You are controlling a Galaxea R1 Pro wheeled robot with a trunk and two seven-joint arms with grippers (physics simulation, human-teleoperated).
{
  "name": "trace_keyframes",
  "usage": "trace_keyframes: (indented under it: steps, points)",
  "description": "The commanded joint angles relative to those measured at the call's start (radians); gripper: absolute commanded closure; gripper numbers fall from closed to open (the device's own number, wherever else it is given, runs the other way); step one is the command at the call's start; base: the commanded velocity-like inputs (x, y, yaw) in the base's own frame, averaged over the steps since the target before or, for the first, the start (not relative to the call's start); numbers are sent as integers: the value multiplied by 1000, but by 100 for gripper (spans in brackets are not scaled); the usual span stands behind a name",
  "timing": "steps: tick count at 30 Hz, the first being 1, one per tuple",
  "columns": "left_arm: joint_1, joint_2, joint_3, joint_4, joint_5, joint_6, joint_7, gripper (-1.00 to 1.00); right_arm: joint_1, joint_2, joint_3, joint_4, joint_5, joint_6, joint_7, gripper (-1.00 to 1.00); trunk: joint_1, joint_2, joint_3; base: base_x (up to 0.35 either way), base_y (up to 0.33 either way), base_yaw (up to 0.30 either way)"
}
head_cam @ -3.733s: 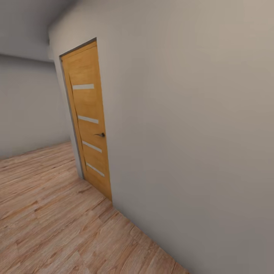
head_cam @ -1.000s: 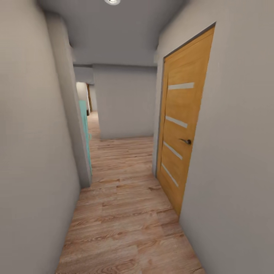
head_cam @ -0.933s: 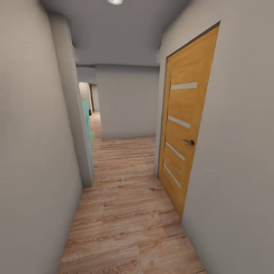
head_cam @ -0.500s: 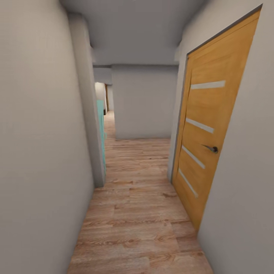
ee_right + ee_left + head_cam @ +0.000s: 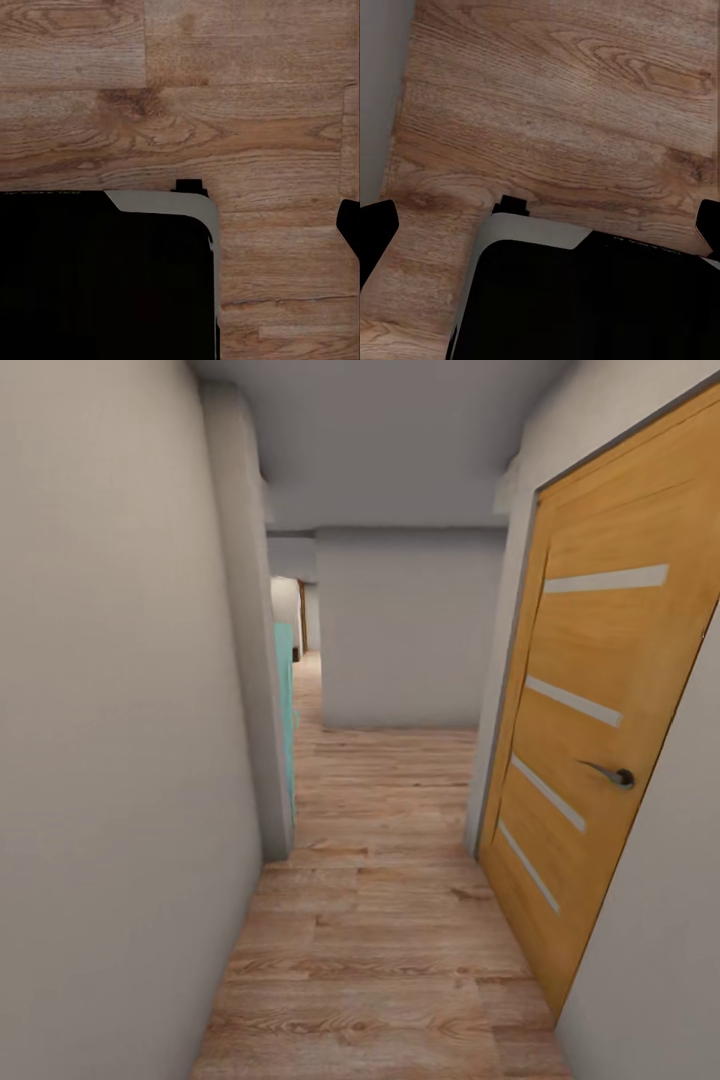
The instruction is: Move the two storage containers from the living room to the garage. In the garage, place one container on the floor and stack the other container on top of it (either order is fine).
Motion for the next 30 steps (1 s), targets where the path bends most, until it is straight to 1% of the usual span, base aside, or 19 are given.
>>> trace_keyframes:
  steps: [1,30]
  points:
    - [0,0,-9,1,8,-2,0,-100,-1,0,-1,3,-3,-6,4,-100,1,-1,0,320,0,3]
    - [0,0,-8,1,8,-2,0,-100,-1,-1,-1,3,-4,-5,4,-100,1,-1,0,320,-4,0]
